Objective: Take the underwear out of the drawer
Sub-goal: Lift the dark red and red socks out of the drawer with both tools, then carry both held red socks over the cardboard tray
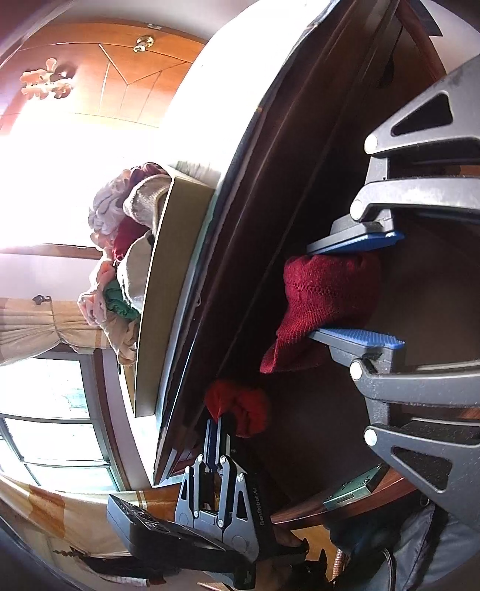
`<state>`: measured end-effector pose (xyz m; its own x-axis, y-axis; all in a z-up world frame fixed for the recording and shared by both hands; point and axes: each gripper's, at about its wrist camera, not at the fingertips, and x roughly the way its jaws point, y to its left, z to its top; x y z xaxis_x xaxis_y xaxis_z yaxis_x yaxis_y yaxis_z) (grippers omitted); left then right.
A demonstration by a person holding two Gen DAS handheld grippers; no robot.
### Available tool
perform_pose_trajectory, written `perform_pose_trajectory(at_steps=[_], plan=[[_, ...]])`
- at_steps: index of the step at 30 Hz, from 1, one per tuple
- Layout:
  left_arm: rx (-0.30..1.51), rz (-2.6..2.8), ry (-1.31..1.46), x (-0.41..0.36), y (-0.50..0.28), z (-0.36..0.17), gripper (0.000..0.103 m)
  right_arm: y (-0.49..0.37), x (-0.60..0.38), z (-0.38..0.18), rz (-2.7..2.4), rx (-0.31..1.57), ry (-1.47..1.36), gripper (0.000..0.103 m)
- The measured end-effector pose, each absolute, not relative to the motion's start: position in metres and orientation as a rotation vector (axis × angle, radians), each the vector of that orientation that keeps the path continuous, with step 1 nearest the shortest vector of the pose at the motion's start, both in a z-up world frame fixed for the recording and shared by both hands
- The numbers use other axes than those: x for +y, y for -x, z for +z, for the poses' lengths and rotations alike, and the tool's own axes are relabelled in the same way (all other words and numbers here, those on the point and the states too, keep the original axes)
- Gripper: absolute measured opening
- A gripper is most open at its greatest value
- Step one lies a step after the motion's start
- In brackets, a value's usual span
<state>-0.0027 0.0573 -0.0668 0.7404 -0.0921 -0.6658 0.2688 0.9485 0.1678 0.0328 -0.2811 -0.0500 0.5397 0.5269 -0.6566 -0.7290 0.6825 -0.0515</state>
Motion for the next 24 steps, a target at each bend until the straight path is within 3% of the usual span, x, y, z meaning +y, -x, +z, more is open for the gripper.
perform_pose_trajectory(at_steps=[24], plan=[[0.593,-0.201,-0.206,0.074,0.037,-0.037,0.007,-0.011,-0.263,-0.027,0.807,0.503,0.361,0.039]])
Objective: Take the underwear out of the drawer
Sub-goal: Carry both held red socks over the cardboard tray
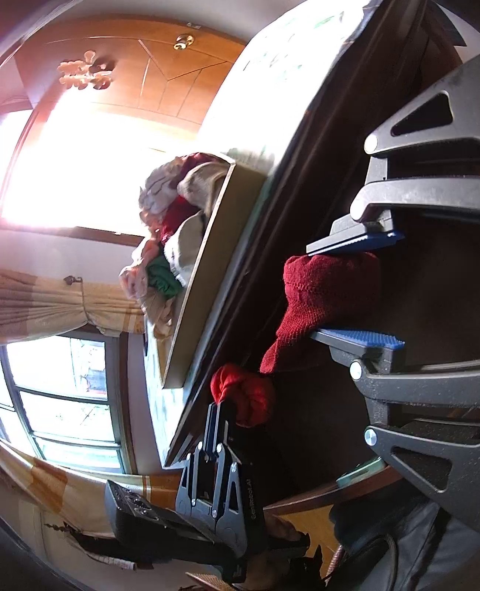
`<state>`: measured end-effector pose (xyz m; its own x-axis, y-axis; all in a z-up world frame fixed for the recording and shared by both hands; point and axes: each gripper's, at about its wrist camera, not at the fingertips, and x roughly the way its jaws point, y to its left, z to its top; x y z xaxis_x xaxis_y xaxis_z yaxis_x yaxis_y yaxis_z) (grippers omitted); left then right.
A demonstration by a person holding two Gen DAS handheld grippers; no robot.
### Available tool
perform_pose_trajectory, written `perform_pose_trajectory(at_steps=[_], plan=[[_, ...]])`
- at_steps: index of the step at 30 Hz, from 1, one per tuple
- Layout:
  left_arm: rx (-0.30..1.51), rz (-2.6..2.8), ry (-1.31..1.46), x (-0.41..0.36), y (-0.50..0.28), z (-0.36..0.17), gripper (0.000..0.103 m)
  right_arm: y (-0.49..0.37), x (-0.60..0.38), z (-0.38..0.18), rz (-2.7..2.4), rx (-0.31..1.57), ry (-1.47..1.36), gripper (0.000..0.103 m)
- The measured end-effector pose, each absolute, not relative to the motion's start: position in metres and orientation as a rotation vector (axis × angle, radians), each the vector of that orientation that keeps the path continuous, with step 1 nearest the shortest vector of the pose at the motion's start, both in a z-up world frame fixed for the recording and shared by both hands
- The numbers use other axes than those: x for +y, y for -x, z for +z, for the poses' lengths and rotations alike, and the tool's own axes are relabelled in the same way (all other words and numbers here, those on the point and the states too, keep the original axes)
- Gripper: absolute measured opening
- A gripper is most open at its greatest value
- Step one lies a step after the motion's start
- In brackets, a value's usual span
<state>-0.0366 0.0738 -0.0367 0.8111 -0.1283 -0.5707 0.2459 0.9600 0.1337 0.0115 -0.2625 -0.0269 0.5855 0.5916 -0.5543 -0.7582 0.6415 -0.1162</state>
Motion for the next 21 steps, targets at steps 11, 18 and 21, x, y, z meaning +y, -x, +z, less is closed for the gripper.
perform_pose_trajectory(at_steps=[11,18,21], plan=[[0.502,-0.178,-0.224,0.082,0.042,0.007,0.007,-0.013,-0.237,0.018,0.854,0.429,0.362,0.039],[0.455,-0.156,-0.247,0.087,0.036,0.032,0.007,-0.026,-0.221,0.041,0.867,0.397,0.343,0.039],[0.439,-0.148,-0.258,0.088,0.033,0.040,0.007,-0.028,-0.215,0.048,0.868,0.387,0.344,0.039]])
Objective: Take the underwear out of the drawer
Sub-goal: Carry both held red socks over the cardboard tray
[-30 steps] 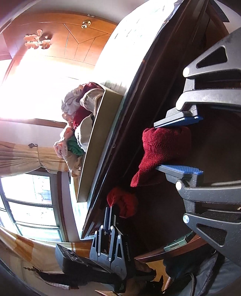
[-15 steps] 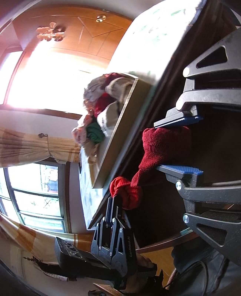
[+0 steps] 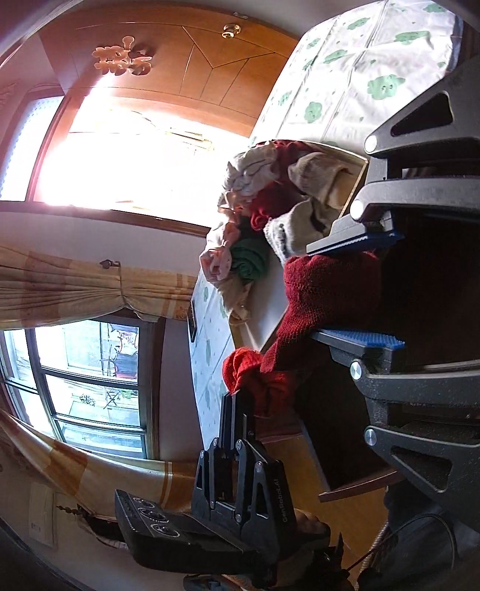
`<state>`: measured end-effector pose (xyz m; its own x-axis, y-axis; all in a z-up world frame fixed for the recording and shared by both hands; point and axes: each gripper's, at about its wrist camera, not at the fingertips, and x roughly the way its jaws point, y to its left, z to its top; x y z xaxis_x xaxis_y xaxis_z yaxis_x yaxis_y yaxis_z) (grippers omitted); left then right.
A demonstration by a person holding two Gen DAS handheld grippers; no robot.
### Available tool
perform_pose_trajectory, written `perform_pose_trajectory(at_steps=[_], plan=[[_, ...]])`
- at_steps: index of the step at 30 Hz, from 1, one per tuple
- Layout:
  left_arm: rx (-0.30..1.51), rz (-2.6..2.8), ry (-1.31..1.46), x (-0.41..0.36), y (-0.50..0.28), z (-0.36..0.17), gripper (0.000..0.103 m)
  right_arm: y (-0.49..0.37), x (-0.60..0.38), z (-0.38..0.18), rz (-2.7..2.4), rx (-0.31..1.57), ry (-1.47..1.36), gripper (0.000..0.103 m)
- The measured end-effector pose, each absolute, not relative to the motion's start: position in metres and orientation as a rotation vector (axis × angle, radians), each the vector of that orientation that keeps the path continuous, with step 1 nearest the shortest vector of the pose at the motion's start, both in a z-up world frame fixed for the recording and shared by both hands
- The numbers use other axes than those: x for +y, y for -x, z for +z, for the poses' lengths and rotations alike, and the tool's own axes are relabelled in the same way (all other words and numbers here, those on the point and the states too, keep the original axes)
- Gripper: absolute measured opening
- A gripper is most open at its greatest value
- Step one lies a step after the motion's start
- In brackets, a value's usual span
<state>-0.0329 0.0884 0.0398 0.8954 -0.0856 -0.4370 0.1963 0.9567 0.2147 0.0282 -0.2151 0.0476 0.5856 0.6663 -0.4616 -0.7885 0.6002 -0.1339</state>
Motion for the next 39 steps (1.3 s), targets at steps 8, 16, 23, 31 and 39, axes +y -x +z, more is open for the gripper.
perform_pose_trajectory(at_steps=[8,16,23,31,39], plan=[[0.417,-0.127,-0.265,0.096,0.024,0.057,0.007,-0.040,-0.203,0.057,0.869,0.378,0.341,0.039],[0.410,-0.103,-0.266,0.107,0.008,0.069,0.007,-0.051,-0.195,0.069,0.864,0.380,0.329,0.039],[0.417,-0.076,-0.279,0.114,-0.012,0.074,0.007,-0.068,-0.180,0.077,0.863,0.402,0.320,0.039],[0.464,-0.038,-0.256,0.131,-0.047,0.069,0.007,-0.096,-0.155,0.079,0.861,0.453,0.312,0.039],[0.509,-0.025,-0.254,0.134,-0.065,0.057,0.007,-0.114,-0.136,0.071,0.859,0.502,0.321,0.039]])
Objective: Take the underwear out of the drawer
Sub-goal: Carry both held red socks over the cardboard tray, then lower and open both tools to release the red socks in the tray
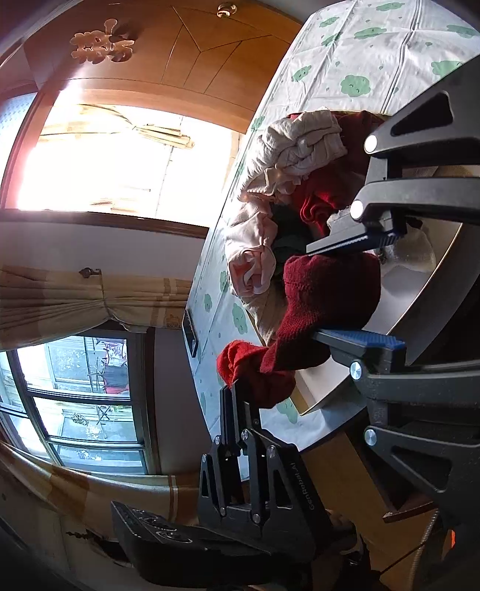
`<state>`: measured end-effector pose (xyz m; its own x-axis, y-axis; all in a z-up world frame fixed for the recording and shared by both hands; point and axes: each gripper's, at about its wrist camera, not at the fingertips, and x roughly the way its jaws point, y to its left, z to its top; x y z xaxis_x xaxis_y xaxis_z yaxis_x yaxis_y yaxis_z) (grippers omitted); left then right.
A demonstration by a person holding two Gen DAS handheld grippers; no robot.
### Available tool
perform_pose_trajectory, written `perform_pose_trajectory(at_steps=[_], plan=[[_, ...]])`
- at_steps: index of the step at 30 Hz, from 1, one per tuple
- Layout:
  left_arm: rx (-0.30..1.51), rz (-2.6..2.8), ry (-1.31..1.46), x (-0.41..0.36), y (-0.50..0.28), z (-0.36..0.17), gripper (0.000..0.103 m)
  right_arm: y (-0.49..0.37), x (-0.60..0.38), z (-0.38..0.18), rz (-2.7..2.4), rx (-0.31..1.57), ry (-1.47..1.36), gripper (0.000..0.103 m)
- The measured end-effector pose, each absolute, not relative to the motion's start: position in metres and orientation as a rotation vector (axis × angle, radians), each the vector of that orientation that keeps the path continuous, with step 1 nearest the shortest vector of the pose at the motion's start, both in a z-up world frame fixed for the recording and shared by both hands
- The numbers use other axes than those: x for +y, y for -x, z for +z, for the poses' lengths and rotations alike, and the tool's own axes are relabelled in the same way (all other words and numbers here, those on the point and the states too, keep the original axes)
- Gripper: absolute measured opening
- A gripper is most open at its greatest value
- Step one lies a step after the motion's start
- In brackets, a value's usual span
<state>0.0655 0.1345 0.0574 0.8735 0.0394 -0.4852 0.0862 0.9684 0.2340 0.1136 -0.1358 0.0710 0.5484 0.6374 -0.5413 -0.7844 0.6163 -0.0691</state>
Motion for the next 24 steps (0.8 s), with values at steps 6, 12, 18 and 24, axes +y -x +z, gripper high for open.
perform_pose_trajectory(at_steps=[6,12,18,24], plan=[[0.543,-0.027,-0.256,0.132,-0.076,0.047,0.007,-0.125,-0.127,0.060,0.852,0.546,0.323,0.039],[0.599,-0.029,-0.256,0.133,-0.090,0.029,0.007,-0.136,-0.120,0.045,0.832,0.596,0.335,0.039],[0.655,-0.030,-0.240,0.137,-0.102,0.010,0.007,-0.143,-0.114,0.032,0.824,0.634,0.339,0.039],[0.675,-0.026,-0.242,0.137,-0.105,0.003,0.007,-0.147,-0.111,0.024,0.817,0.657,0.345,0.039]])
